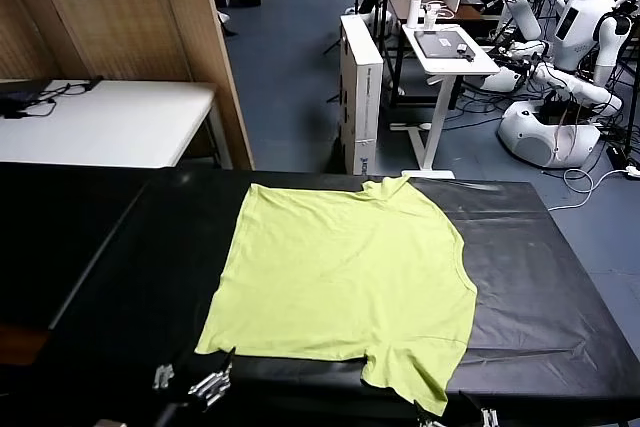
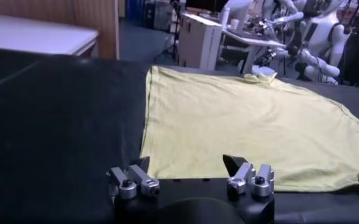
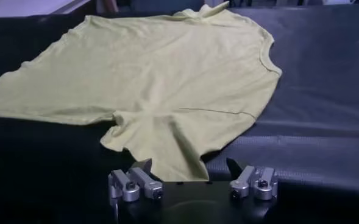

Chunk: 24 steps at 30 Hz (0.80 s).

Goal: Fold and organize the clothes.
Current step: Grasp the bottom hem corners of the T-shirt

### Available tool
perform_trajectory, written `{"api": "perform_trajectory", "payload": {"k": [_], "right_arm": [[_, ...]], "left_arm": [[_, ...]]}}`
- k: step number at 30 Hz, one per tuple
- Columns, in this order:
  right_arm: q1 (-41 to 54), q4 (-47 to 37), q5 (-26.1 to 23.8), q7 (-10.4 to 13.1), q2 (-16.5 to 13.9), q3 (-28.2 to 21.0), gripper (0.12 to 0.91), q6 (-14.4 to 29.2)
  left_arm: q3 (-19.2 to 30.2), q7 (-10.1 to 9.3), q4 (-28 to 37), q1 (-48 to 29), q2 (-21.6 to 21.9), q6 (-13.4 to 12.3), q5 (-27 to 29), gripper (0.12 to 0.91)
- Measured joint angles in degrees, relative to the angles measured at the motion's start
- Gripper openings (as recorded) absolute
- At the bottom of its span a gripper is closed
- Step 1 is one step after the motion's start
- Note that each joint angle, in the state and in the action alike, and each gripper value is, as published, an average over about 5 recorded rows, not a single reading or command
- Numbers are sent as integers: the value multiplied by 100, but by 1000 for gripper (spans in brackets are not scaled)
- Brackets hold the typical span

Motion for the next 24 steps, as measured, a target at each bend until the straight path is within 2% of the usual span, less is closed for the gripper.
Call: {"api": "perform_trajectory", "payload": {"k": [10, 24], "right_arm": [[28, -31, -9, -6, 20, 5, 907, 13], [59, -43, -8, -16, 48, 14, 905, 10]], "left_arm": [[-117, -115, 252, -162, 34, 0, -144, 907], [-217, -162, 524, -256, 28, -20, -180, 899]]}}
